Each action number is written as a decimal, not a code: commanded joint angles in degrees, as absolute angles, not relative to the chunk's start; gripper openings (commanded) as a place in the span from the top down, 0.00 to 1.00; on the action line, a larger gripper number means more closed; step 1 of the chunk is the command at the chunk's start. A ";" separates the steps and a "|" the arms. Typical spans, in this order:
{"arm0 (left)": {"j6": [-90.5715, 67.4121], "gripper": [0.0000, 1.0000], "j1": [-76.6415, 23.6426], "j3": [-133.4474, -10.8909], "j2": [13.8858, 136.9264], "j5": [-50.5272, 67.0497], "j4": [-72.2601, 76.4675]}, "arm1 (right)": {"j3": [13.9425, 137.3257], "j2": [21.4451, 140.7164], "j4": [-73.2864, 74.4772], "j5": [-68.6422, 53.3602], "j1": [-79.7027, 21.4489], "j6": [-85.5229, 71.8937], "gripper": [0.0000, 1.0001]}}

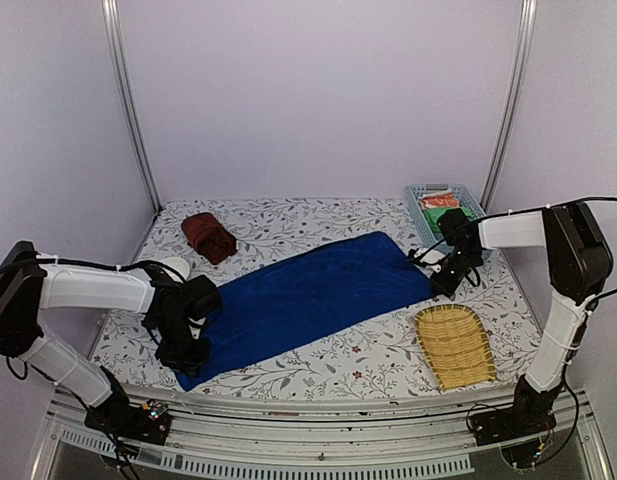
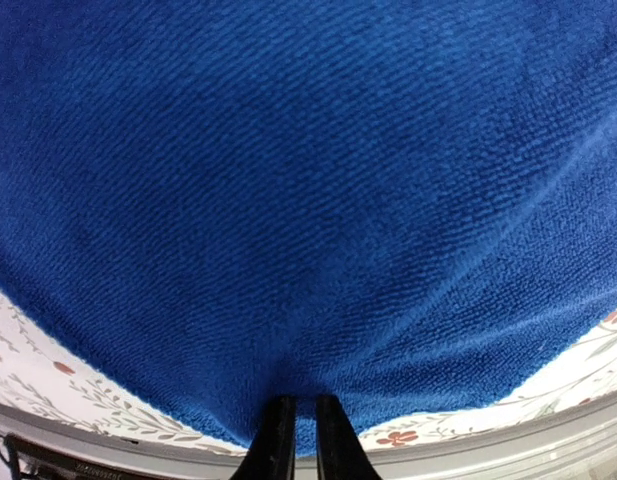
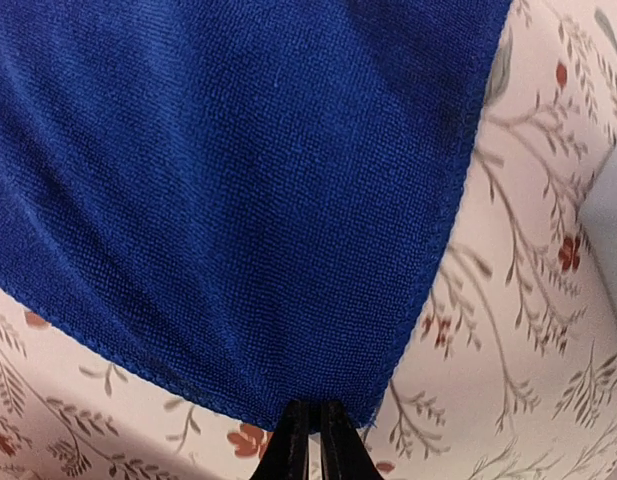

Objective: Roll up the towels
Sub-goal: Adjust the towel at the center of the board, then smooth out the towel at the center of the board.

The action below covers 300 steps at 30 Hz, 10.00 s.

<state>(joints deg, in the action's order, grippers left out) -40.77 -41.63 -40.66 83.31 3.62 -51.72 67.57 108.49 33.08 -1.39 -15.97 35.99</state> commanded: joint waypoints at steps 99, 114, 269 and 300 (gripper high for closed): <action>-10.74 0.68 -17.47 -68.66 109.21 -24.44 -41.66 | 90.65 117.21 39.07 -9.66 -17.03 29.67 0.75; -13.94 0.69 -28.33 -63.51 97.20 -14.40 -49.10 | 89.26 115.84 39.02 -10.95 -17.06 29.02 0.75; -43.67 1.00 -46.40 -36.59 85.84 6.64 -57.40 | 71.74 100.35 38.54 -4.66 -12.57 34.38 0.88; -35.54 0.58 -21.78 -53.72 82.84 -4.86 -41.52 | 112.25 126.59 42.43 -8.95 -15.56 29.69 0.82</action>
<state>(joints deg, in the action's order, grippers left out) -36.80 -25.80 -54.54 80.75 0.73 -51.44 106.52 120.36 43.24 -9.30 -15.38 31.90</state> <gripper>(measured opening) 0.417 0.179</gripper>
